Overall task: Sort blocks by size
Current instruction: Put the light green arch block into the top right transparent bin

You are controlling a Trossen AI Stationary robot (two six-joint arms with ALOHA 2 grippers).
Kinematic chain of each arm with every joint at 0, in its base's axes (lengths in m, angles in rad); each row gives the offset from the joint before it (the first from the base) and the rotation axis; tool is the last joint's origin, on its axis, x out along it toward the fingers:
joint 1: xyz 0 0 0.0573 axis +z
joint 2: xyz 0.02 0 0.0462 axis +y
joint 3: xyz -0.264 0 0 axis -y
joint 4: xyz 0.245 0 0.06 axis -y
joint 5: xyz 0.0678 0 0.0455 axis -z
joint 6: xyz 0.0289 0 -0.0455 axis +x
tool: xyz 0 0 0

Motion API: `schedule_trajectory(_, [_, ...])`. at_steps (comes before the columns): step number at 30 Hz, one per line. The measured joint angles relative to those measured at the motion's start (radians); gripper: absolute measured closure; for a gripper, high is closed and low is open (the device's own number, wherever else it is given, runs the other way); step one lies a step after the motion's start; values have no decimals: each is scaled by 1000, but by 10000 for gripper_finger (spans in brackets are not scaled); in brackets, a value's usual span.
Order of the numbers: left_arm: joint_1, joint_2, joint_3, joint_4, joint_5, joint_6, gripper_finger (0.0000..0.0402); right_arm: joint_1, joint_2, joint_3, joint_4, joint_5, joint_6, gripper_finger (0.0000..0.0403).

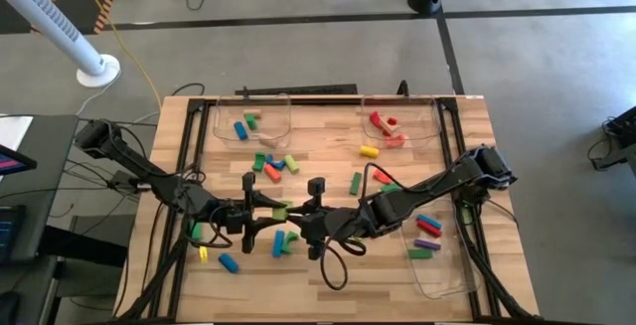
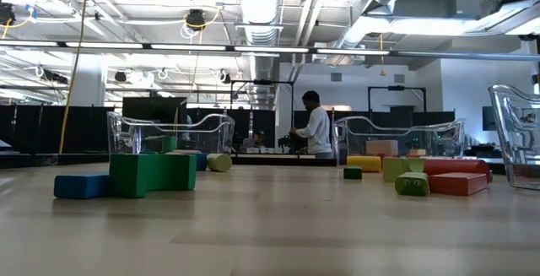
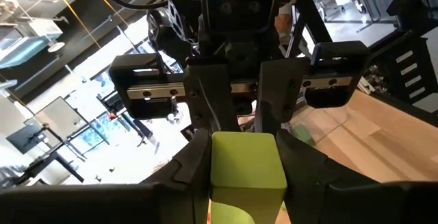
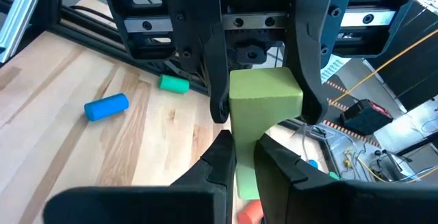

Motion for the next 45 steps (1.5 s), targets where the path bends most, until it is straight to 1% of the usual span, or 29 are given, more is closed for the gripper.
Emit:
schedule_trajectory(7, [0,0,0,2,6,0,277,0,0,0,-9,5,-8,335])
schedule_trajectory(10, [1,0,0,4,7,4,277,10,0,0,-12,63,-40,324])
schedule_trajectory(13, [-1,-2,0,8,19,4,277,31,0,0,-31,155,-86,280])
schedule_trajectory(16, [-5,-9,0,9,36,12,277,52,0,0,-57,252,-91,214])
schedule_trajectory(18, [-7,-16,0,10,62,12,277,61,-1,0,-84,301,-65,169])
schedule_trajectory(20, [-8,-28,0,15,104,12,277,64,-1,0,-124,323,-27,134])
schedule_trajectory(23, [-8,-37,0,18,144,14,277,64,-1,0,-147,324,14,103])
schedule_trajectory(26, [-7,-37,0,18,165,38,277,72,-1,0,-130,324,17,95])
schedule_trajectory(30, [-7,-37,0,34,235,72,277,86,-1,0,-95,320,-4,98])
schedule_trajectory(35, [-7,-49,0,67,299,134,277,82,-1,-18,-38,308,-79,101])
schedule_trajectory(41, [-7,-110,0,46,316,151,277,25,-7,-71,0,281,-136,101])
schedule_trajectory(45, [-6,-163,0,-13,323,151,277,-29,-62,-143,41,211,-127,101])
